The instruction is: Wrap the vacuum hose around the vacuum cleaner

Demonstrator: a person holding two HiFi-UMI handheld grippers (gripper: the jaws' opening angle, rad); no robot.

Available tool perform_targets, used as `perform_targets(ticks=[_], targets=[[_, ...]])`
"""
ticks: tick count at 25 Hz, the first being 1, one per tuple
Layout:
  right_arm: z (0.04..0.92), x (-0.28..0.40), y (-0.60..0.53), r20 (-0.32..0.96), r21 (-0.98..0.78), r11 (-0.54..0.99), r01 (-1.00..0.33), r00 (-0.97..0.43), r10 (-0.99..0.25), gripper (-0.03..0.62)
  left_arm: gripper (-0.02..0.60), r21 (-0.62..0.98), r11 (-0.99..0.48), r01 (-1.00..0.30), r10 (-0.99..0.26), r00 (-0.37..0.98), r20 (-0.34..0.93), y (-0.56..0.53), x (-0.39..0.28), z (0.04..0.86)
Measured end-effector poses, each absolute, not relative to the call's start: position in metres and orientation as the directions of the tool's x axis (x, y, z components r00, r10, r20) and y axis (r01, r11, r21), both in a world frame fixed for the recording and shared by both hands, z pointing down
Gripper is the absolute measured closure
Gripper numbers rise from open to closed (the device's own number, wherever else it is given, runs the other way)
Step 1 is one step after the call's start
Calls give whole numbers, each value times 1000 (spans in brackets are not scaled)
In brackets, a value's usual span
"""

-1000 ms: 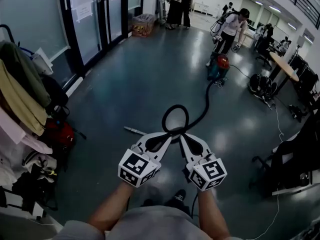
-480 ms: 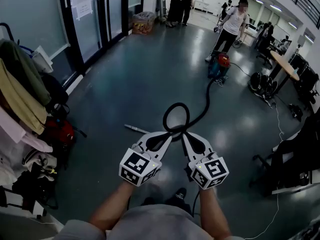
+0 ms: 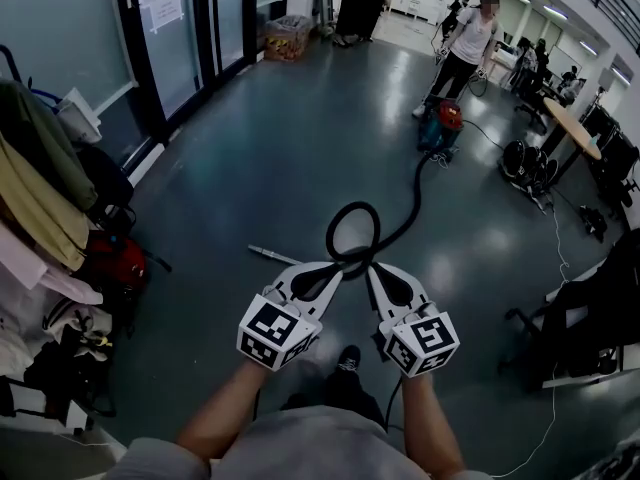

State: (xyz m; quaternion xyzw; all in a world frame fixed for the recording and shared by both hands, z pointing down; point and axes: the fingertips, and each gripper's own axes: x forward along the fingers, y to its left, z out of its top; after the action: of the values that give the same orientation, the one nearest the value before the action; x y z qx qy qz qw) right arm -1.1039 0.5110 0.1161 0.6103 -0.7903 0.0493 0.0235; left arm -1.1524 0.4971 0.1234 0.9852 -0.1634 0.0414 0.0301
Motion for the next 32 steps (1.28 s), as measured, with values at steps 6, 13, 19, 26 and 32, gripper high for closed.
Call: perform_targets(ticks=[6,13,19,26,32], targets=[[129,-1065,476,110,-71,245,-967,-251,-962,592,561,45,-943,-330,-323,938,126,462,-1120,137],[147,-1002,429,120,-90,262,-961,-271,-955,592,561,44,-944,-326,-312,930,196,418,-1058,161],[154,-937,394,120,-115,261,-959,-274,-954,592,561,40,-946,-322,-303,920,251,386,-999,170],[163,-890,362,134,-119,293,-949,-308,-942,592,561,22,-938,-345,-324,900,292,358,-953,176],[177,-885,329,157,-129,312,-941,-330,-931,592,561,35,-930,-367,-340,890,303,322,-946,187]])
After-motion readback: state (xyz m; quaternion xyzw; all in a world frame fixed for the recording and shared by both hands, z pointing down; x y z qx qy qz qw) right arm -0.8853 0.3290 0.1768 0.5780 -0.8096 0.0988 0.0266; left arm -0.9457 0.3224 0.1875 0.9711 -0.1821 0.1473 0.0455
